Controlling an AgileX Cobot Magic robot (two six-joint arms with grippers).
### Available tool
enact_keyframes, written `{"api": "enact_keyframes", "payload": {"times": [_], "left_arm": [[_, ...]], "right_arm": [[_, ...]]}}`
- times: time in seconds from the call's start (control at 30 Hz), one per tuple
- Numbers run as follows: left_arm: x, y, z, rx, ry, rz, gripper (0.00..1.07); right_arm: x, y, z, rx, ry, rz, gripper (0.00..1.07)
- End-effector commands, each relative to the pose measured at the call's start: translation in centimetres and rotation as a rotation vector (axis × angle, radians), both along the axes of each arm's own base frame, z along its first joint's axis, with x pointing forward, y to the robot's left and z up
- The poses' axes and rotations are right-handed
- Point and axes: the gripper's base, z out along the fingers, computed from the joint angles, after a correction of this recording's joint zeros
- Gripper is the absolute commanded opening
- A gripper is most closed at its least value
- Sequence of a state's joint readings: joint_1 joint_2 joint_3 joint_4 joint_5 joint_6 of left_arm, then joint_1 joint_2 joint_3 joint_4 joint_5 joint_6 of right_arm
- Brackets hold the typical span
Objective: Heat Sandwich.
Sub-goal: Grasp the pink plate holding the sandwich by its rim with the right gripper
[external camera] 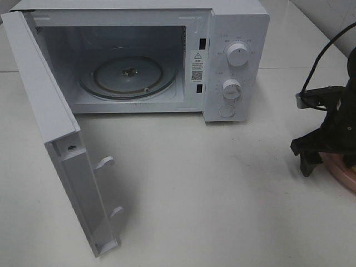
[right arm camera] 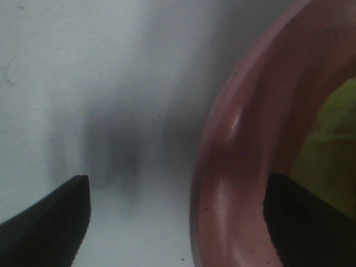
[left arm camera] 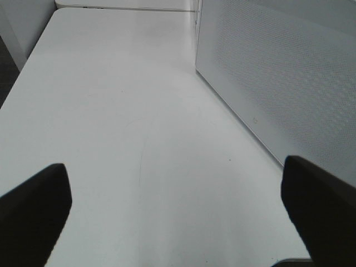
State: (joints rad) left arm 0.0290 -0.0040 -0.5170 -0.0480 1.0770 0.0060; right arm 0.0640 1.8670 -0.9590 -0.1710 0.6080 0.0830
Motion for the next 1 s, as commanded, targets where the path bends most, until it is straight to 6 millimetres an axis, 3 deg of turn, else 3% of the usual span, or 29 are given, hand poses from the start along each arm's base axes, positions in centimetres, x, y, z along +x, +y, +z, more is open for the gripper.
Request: {"api": "enact_keyframes", "payload": {"times": [0.03, 0.37, 0.5, 0.53, 0.57, 0.67, 1.0], "left_arm": [[-0.26, -0.05, 0.05, -0.009, -0.03, 0.003, 0.98], [-0.26, -0.05, 0.05, -0.009, -0.03, 0.003, 0.98], [-0.26, -0.05, 0.05, -0.009, -0.03, 0.003, 0.98], [-0.26, -0.05, 0.05, -0.009, -0.03, 0.003, 0.98], [-0.26, -0.05, 0.05, -0.009, -0.03, 0.003, 0.98], [-0.26, -0.05, 0.05, -0.009, -0.03, 0.003, 0.98], [-0.26, -0.05, 0.05, -0.009, -0.03, 0.003, 0.98]], "right_arm": [[0.04, -0.11, -0.87, 0.0, 0.018, -0.002, 0.81], [0.04, -0.14, -1.0, -0.003, 0.022, 0.002, 0.7], [0.1, -0.27, -0.98, -0.016, 0.012, -0.027, 0.45], [0.1, -0.27, -0.98, -0.016, 0.012, -0.027, 0.45], [0.14, -0.45, -0.95, -0.034, 0.002, -0.063, 0.29], [0.15, -0.83, -0.89, -0.076, -0.002, -0.08, 0.02], [0.0, -0.86, -0.89, -0.08, 0.013, -0.087, 0.0]]}}
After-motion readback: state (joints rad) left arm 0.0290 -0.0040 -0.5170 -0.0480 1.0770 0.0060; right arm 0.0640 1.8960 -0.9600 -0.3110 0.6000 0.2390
